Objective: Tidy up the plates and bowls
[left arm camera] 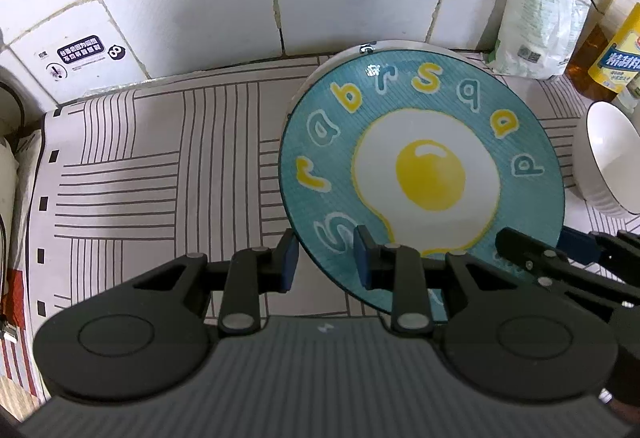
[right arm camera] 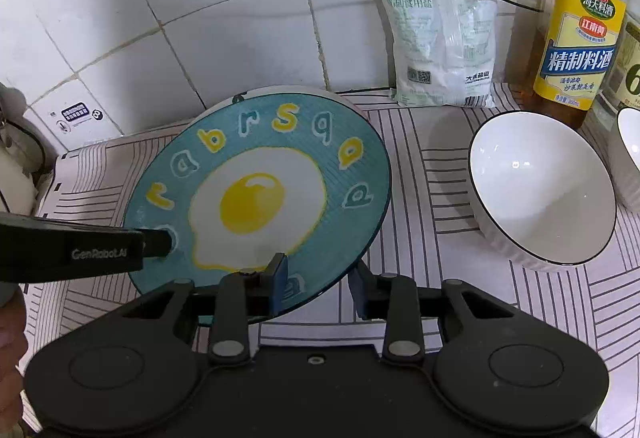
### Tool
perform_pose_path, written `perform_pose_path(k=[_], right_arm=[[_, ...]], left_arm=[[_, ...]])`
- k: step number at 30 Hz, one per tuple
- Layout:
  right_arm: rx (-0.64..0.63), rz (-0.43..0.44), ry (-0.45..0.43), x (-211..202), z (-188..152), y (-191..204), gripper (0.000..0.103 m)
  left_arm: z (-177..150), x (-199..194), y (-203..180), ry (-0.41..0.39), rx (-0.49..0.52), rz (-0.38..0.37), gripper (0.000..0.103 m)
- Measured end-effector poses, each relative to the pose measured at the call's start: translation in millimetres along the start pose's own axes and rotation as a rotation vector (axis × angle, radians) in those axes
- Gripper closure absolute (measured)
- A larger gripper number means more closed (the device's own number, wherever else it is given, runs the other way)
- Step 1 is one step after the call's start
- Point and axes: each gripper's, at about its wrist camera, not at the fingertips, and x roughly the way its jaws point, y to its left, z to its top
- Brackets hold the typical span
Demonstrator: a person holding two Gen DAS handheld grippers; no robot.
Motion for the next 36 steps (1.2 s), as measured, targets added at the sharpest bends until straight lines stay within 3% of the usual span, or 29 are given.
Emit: perform_pose_path(k=[6,11,16,22,30,33,36], right_arm=[[-0.029,-0.001,-0.038,-0.6,-3.9,-0.6,0.064],[-0.082,0.031,-0.117,-34.9,-12.0,-13.4,0.064],[-0.085,0.068,-0.193,-76.8,-26.0,-47.9,0.058],[-0.154,0.071,-0.243,-106.9,-45.0,-95.3,0.051],[-0.198,0.113,-0.280,-119.1,-70.8,-157.4,0.031],[-0.207,0.110,-0.291,-106.5,-77.9,-173.3,0.025],[-0.179,0.089,-0.313,-86.7,-81.0,-184.2,0.011]], left_arm=[[-3.2,-13.1,-4.3,0.008,-0.023,0.005,0.075],[-12.2,-35.7,-10.0,0.003,-0.036,0.015,0.075],[-21.4,-59.6,-29.2,-0.021,-0.067,-0.009,0.075],[-27.5,-86.6,-80.0,-0.072,-0.057,-0.040,0.075],[-38.8,-104.9,-154.6,-0.126,-0.050,-0.054,0.073],[-39.9,-101.9,-174.3,-0.126,-0.086,-0.061,0.067],[-37.5,-94.4,-188.5,-0.130,-0.112,-0.074,0.062]])
